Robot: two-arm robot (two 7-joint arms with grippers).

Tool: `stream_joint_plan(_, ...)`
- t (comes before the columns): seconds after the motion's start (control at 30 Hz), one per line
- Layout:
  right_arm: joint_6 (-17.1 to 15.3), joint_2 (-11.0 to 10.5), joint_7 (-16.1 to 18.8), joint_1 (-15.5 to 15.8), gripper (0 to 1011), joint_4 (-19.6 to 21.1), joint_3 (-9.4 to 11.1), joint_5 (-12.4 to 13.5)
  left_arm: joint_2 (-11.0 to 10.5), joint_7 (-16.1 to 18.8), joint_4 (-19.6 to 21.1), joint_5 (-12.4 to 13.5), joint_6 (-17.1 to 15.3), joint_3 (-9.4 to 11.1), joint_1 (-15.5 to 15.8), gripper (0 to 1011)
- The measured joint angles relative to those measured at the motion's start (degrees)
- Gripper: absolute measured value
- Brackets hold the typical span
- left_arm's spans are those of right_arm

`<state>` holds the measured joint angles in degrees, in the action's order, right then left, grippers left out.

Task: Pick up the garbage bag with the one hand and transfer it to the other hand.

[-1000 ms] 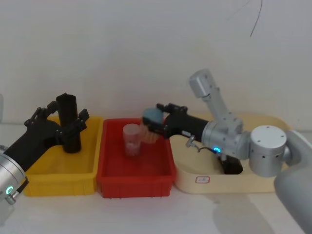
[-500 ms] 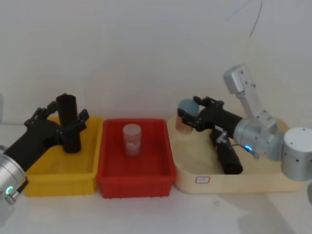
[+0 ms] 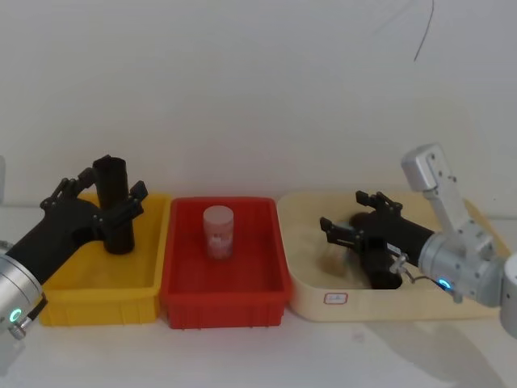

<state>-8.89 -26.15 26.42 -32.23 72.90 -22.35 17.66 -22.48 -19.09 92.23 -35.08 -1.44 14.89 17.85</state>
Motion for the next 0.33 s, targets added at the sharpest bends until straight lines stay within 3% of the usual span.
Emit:
stream_joint_plan(0.13,0.5,-1.3,0.3,3.1,1002,3.2,1.7,1.7,0.0,0.0,0.0,0.0,0.0,0.0,0.0,1001)
stream_joint_plan(0.33,2.1,-2.7,1.2,7.1,1000,7.7,4.3,4.6,0.0,0.0,0.0,0.0,0.0,0.0,0.0,1001)
